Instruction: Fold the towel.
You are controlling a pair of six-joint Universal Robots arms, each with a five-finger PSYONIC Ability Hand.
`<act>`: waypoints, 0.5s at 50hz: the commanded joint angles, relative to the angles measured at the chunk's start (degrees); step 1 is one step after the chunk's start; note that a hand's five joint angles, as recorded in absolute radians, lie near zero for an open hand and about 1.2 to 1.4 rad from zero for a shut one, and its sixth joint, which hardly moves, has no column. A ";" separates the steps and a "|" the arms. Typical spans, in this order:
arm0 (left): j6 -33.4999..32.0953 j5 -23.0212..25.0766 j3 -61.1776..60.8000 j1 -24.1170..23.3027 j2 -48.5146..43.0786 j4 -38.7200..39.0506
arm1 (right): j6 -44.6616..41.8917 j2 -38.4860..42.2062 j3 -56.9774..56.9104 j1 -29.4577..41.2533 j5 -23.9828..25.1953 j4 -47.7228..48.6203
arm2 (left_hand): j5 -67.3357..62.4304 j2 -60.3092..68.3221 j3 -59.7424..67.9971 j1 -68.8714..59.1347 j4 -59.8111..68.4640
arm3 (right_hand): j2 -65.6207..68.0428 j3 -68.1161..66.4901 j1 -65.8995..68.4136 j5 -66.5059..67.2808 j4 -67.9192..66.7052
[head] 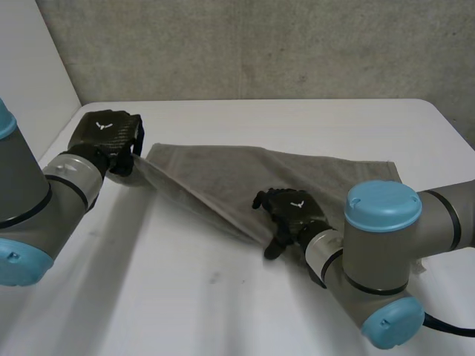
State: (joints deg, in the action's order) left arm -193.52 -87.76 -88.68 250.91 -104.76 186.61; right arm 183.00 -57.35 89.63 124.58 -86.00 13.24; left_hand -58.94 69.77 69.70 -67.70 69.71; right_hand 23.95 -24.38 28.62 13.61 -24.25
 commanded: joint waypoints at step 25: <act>2.53 -2.68 -2.20 2.56 -0.18 -0.37 | -17.85 -8.30 3.10 -27.81 8.91 -14.12 | -11.06 10.23 10.30 -12.30 10.29 | 56.05 -55.62 51.38 56.39 -55.75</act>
State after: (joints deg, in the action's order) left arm -190.86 -90.47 -90.44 253.57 -104.86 186.31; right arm 165.28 -62.91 91.85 98.41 -79.75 -0.84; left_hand -59.33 69.77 69.71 -68.59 69.72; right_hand 58.06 -57.96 66.30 41.00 -57.35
